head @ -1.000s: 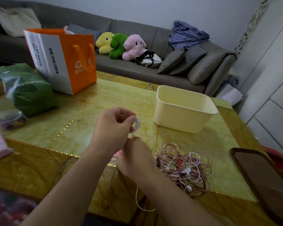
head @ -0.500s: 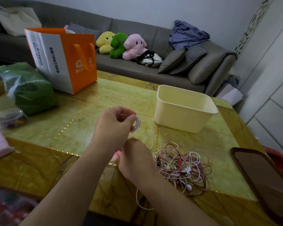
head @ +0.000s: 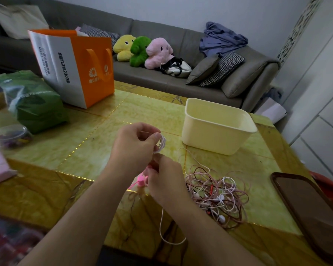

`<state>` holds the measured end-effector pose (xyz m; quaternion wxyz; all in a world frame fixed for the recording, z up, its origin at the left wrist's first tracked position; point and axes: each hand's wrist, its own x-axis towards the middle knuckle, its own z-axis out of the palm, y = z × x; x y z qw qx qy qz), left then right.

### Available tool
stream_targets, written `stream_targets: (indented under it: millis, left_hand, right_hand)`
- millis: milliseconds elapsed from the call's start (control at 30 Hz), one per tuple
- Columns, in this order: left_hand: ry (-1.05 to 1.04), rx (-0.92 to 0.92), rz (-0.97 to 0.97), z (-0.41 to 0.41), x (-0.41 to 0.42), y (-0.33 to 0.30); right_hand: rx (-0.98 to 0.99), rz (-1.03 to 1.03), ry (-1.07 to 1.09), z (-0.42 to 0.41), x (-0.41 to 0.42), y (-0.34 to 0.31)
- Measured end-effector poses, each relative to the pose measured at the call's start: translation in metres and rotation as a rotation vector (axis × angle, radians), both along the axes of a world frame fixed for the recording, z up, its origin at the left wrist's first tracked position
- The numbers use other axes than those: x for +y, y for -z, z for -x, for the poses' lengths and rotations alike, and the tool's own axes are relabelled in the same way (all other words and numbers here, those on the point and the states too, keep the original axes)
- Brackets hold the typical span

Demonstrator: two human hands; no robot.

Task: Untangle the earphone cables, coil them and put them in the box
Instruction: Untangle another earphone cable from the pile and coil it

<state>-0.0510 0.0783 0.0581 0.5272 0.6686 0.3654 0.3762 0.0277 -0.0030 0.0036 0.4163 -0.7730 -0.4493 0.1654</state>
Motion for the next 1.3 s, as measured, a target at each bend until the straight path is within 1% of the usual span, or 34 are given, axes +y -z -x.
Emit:
stream_targets:
  millis: [67,100,167,267,300,400,433,500,567,633,800,1033,1167,1233,1300]
  left_hand:
    - [-0.007,0.0,-0.006,0.0,0.0,-0.001]
    - [-0.011,-0.001,-0.011,0.0,0.0,-0.001]
    - [-0.012,-0.002,-0.013,0.0,0.0,0.0]
    - [-0.007,0.008,-0.014,0.0,-0.001,0.0]
    - [-0.009,0.005,-0.013,0.0,-0.001,0.001]
    - [-0.009,0.009,-0.012,-0.001,0.0,0.001]
    - [-0.009,0.009,-0.012,-0.001,0.0,0.001]
    - [-0.008,0.005,-0.012,-0.001,0.0,0.002]
    - [-0.005,0.006,-0.012,-0.001,0.0,0.002]
    - [-0.004,0.011,-0.012,-0.001,0.0,0.002]
    - [-0.006,0.01,-0.013,-0.002,0.0,0.003]
    - [0.008,0.038,-0.026,-0.003,0.0,0.003]
    - [0.01,0.039,-0.016,-0.003,-0.002,0.003]
    - [0.009,0.034,-0.012,-0.003,-0.002,0.004]
    - [0.005,0.033,-0.011,-0.003,-0.002,0.004]
  right_hand:
    - [0.181,-0.022,0.011,-0.001,0.0,-0.004]
    - [0.238,-0.025,0.015,-0.002,0.001,-0.003]
    - [0.301,-0.003,0.029,-0.003,0.003,-0.001]
    - [0.34,0.102,0.006,-0.005,0.004,-0.003]
    - [0.3,0.143,-0.027,-0.005,0.003,-0.005]
    - [-0.051,0.25,-0.127,-0.004,0.001,-0.002]
    - [-0.14,0.25,-0.15,-0.003,0.001,0.001]
    - [-0.247,0.219,-0.179,0.0,0.001,0.005]
    - [-0.312,0.184,-0.166,0.001,0.002,0.007]
    - [-0.342,0.161,-0.148,0.001,0.004,0.009]
    - [-0.364,0.178,-0.126,0.007,0.007,0.011]
    - [-0.324,0.134,-0.127,0.007,0.003,-0.005]
    - [-0.241,0.143,-0.16,0.014,-0.001,-0.012]
    - [-0.282,0.152,-0.184,0.018,0.001,-0.008]
    - [-0.361,0.164,-0.203,0.021,0.003,-0.002]
